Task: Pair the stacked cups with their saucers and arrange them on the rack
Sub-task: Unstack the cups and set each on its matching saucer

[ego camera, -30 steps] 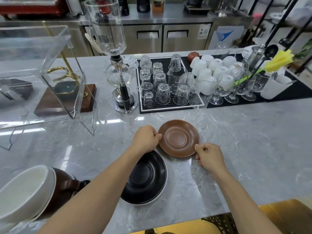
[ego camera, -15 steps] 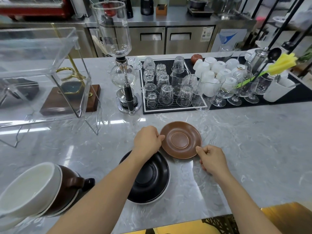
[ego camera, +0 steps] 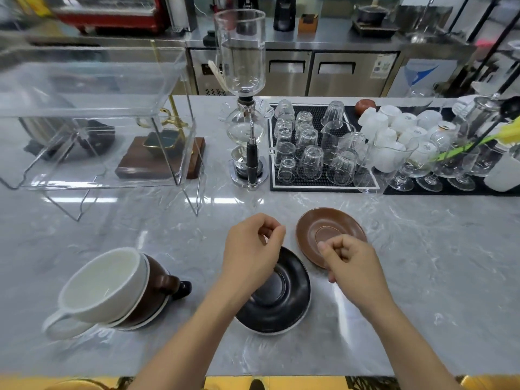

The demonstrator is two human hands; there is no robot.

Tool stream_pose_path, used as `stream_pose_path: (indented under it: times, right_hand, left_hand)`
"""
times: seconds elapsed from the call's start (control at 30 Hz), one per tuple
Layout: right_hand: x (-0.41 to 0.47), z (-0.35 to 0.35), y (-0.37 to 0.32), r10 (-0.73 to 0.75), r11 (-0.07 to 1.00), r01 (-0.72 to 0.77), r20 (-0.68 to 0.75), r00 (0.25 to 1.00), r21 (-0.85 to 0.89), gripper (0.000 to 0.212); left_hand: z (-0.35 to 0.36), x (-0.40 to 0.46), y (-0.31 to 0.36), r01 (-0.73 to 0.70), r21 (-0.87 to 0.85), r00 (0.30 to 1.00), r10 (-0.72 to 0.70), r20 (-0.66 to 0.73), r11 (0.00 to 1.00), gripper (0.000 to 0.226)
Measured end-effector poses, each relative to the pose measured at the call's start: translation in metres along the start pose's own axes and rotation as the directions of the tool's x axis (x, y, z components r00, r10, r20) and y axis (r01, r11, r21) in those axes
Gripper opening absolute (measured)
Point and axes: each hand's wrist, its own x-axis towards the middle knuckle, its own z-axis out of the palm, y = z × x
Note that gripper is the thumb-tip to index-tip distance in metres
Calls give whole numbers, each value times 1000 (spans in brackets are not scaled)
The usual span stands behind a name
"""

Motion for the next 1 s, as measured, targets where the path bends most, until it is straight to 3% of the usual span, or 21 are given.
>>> stream_pose_path:
  times: [0.2, 0.37, 0.7, 0.83, 1.0]
  right_hand:
    - [-13, 45, -55, -140, 981, 102, 235, 962, 165, 16]
    - [-25, 84, -88, -221, 967, 159, 349, 911, 198, 9]
    - [-49, 147, -114, -268, 959, 189, 459, 847, 210, 14]
    - [-53, 159, -116, -294, 956, 260, 407, 865, 137, 13]
    - [-60, 178, -117, -292, 955, 284, 399, 869, 82, 35]
  left_hand:
    - [-71, -40, 18, -28, -106, 993, 15, -116, 994, 14]
    - [-126, -64, 10, -21, -82, 960, -3, -280, 996, 12]
    - [-209, -92, -34, 37, -79, 882, -70, -465, 996, 20]
    - [-229, -99, -55, 53, -37, 877, -64, -477, 998, 28]
    - [-245, -102, -85, 124, 32, 905, -99, -414, 992, 31]
